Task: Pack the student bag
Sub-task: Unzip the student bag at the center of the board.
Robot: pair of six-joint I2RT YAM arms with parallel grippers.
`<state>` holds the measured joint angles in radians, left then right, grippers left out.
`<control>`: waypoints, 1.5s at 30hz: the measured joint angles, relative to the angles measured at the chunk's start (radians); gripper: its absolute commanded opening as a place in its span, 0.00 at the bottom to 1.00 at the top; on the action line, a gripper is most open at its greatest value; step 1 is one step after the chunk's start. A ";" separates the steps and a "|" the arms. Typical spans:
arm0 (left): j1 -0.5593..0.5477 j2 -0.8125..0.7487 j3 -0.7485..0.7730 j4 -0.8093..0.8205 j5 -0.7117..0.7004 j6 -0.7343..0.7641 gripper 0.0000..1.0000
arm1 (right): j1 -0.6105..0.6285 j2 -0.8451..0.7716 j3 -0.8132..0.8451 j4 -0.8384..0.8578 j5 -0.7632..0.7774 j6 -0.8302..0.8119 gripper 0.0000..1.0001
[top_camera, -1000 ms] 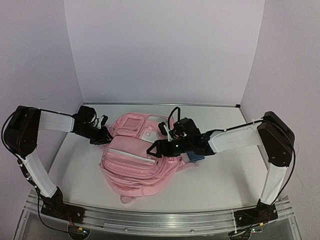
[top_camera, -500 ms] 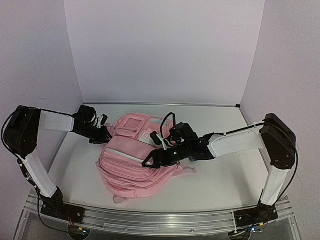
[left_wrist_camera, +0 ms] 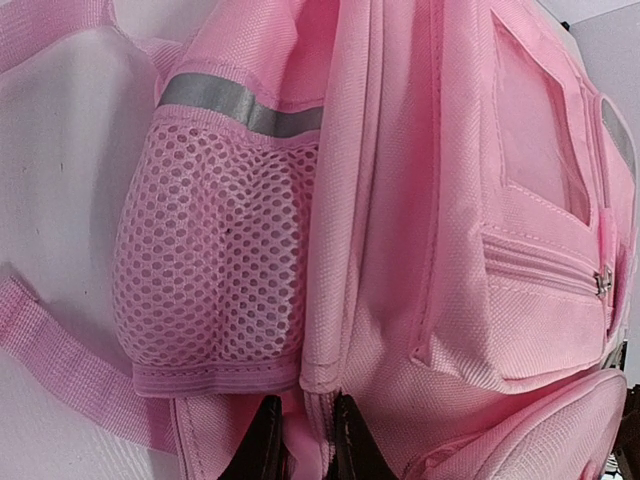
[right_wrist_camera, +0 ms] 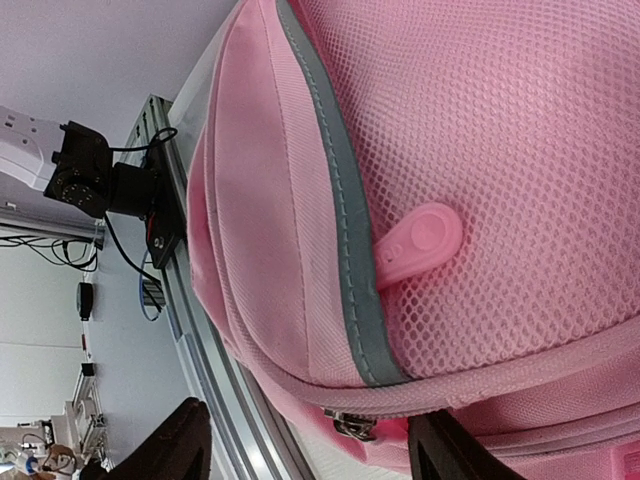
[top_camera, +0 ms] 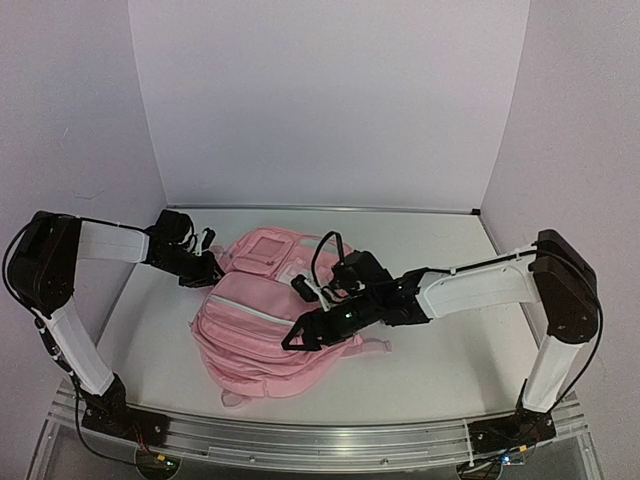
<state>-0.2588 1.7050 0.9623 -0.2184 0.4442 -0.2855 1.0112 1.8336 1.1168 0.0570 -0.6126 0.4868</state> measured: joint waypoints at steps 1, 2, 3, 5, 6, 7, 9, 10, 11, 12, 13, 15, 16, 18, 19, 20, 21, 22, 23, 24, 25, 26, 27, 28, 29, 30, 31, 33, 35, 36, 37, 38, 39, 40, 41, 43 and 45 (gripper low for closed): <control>0.000 0.000 0.000 0.000 0.000 0.000 0.00 | 0.002 0.000 0.000 0.000 0.006 -0.004 0.56; 0.000 0.000 0.000 0.000 0.000 0.000 0.00 | 0.004 0.000 0.000 -0.003 0.013 -0.007 0.55; 0.000 0.000 0.000 0.000 0.000 0.000 0.00 | 0.005 0.001 0.000 -0.006 0.021 -0.015 0.53; 0.000 0.000 0.000 0.000 0.000 0.000 0.00 | 0.006 0.008 0.000 -0.006 0.029 -0.022 0.49; 0.000 0.000 0.000 0.000 0.000 0.000 0.00 | 0.006 0.012 0.001 -0.006 0.032 -0.027 0.46; 0.000 0.000 0.000 0.000 0.000 0.000 0.00 | 0.006 0.019 0.001 -0.005 0.037 -0.034 0.42; 0.000 0.000 0.000 0.000 0.000 0.000 0.00 | 0.006 0.030 0.002 -0.005 0.048 -0.041 0.33; 0.000 0.000 0.000 0.000 0.000 0.000 0.00 | 0.006 0.032 0.002 -0.005 0.056 -0.046 0.27; 0.000 0.000 0.000 0.000 0.000 0.000 0.00 | 0.006 0.033 0.002 -0.006 0.067 -0.045 0.22; 0.000 0.000 0.000 0.000 0.000 -0.001 0.00 | 0.006 0.033 0.002 -0.006 0.076 -0.046 0.17; 0.000 0.000 0.000 0.000 0.000 -0.001 0.00 | 0.006 0.033 0.002 -0.006 0.086 -0.048 0.12; 0.000 0.000 0.000 0.000 -0.002 -0.003 0.00 | 0.006 0.032 0.002 -0.007 0.101 -0.051 0.02; 0.000 0.000 0.000 0.000 -0.003 -0.007 0.00 | 0.007 0.032 0.001 -0.010 0.109 -0.055 0.01; 0.000 0.000 0.000 0.000 -0.008 -0.016 0.00 | 0.012 0.030 -0.002 -0.012 0.127 -0.050 0.00; -0.001 0.000 0.000 0.000 -0.012 -0.025 0.00 | 0.013 0.027 -0.002 -0.013 0.133 -0.049 0.00; -0.003 0.000 0.000 0.000 -0.018 -0.036 0.00 | 0.016 0.022 -0.003 -0.015 0.141 -0.048 0.00; -0.005 -0.001 0.000 -0.001 -0.026 -0.050 0.00 | 0.021 0.016 -0.003 -0.018 0.151 -0.048 0.00; -0.007 -0.003 0.000 -0.002 -0.034 -0.063 0.00 | 0.028 0.010 -0.003 -0.023 0.163 -0.048 0.00; -0.009 -0.005 0.000 -0.004 -0.040 -0.076 0.00 | 0.034 0.002 -0.002 -0.029 0.178 -0.048 0.00; -0.011 -0.009 -0.001 -0.006 -0.051 -0.094 0.00 | 0.042 -0.003 0.001 -0.039 0.196 -0.048 0.00; -0.013 -0.014 -0.002 -0.008 -0.062 -0.113 0.00 | 0.050 -0.006 0.006 -0.052 0.215 -0.046 0.00; -0.015 -0.020 -0.003 -0.009 -0.072 -0.132 0.00 | 0.058 -0.007 0.014 -0.069 0.236 -0.044 0.00; -0.017 -0.026 -0.006 -0.008 -0.080 -0.148 0.00 | 0.067 -0.007 0.028 -0.094 0.261 -0.040 0.00; -0.018 -0.035 -0.013 -0.006 -0.089 -0.169 0.00 | 0.078 -0.005 0.046 -0.125 0.288 -0.035 0.00; -0.019 -0.043 -0.018 -0.003 -0.097 -0.187 0.00 | 0.087 -0.002 0.062 -0.150 0.311 -0.029 0.00; -0.019 -0.050 -0.024 0.000 -0.107 -0.206 0.00 | 0.097 0.003 0.082 -0.178 0.334 -0.022 0.00; -0.020 -0.057 -0.030 0.003 -0.118 -0.224 0.00 | 0.107 0.013 0.107 -0.206 0.356 -0.011 0.00; -0.020 -0.071 -0.043 0.009 -0.143 -0.259 0.00 | 0.125 0.036 0.145 -0.239 0.386 0.007 0.00; -0.020 -0.086 -0.054 0.012 -0.169 -0.286 0.00 | 0.141 0.059 0.179 -0.263 0.406 0.029 0.00; -0.020 -0.093 -0.058 0.013 -0.182 -0.297 0.00 | 0.148 0.070 0.195 -0.272 0.413 0.038 0.00; -0.020 -0.101 -0.062 0.014 -0.197 -0.308 0.00 | 0.155 0.084 0.216 -0.284 0.418 0.049 0.00; -0.020 -0.109 -0.066 0.014 -0.211 -0.319 0.00 | 0.163 0.098 0.237 -0.294 0.422 0.060 0.00; -0.019 -0.117 -0.070 0.015 -0.224 -0.327 0.00 | 0.171 0.111 0.256 -0.301 0.424 0.069 0.00; -0.019 -0.123 -0.074 0.015 -0.237 -0.336 0.00 | 0.177 0.123 0.274 -0.309 0.423 0.078 0.00; -0.019 -0.128 -0.077 0.016 -0.249 -0.343 0.00 | 0.183 0.135 0.294 -0.316 0.421 0.087 0.00; -0.018 -0.133 -0.081 0.019 -0.266 -0.349 0.00 | 0.194 0.157 0.328 -0.324 0.410 0.103 0.02; -0.016 -0.134 -0.081 0.021 -0.272 -0.348 0.00 | 0.202 0.176 0.352 -0.322 0.382 0.118 0.11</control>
<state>-0.2747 1.5711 0.8814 -0.1976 0.1726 -0.6340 1.2134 2.0100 1.4688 -0.2652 -0.2307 0.6049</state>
